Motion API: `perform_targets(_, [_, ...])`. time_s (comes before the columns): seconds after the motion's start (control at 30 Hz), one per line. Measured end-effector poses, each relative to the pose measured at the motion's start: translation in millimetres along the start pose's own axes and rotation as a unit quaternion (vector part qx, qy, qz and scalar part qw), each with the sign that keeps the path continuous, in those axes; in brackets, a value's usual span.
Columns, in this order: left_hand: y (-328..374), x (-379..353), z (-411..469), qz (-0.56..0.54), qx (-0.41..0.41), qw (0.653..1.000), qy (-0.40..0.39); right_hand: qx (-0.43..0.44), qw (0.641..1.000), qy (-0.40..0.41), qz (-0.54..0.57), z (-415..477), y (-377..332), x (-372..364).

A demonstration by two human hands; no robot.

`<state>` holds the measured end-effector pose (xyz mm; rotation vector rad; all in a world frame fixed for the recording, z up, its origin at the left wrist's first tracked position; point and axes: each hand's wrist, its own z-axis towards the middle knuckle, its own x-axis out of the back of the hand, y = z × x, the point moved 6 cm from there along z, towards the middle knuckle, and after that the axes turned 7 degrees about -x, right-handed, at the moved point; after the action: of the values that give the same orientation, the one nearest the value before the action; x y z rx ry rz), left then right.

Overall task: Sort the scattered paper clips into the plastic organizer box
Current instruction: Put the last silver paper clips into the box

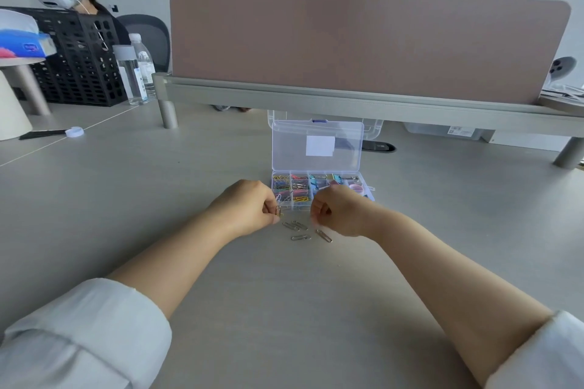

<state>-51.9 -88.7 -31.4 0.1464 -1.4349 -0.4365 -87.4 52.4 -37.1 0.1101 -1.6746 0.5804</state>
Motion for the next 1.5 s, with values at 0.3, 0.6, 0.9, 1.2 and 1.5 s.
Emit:
perform_targets(0.3, [-9, 6, 5, -0.02, 0.007, 0.988, 0.154, -0.008, 0.99, 0.135, 0.042, 32, -7, 7])
perform_targets(0.6, [-13, -7, 21, -0.005, -0.044, 0.992, 0.116, 0.056, 0.985, 0.151, 0.064, 32, -10, 11])
perform_targets(0.9, [-13, 1, 9, -0.027, -0.053, 0.986, 0.153, 0.097, 0.981, 0.158, 0.064, 24, -18, 6])
perform_targets(1.2, [6, -7, -6, -0.05, -0.122, 0.99, 0.045, 0.007, 0.999, 0.031, 0.043, 4, -2, 25])
perform_targets(1.5, [22, -26, -2, 0.02, -0.114, 0.992, -0.054, -0.007, 0.991, -0.075, -0.108, -8, -8, -1])
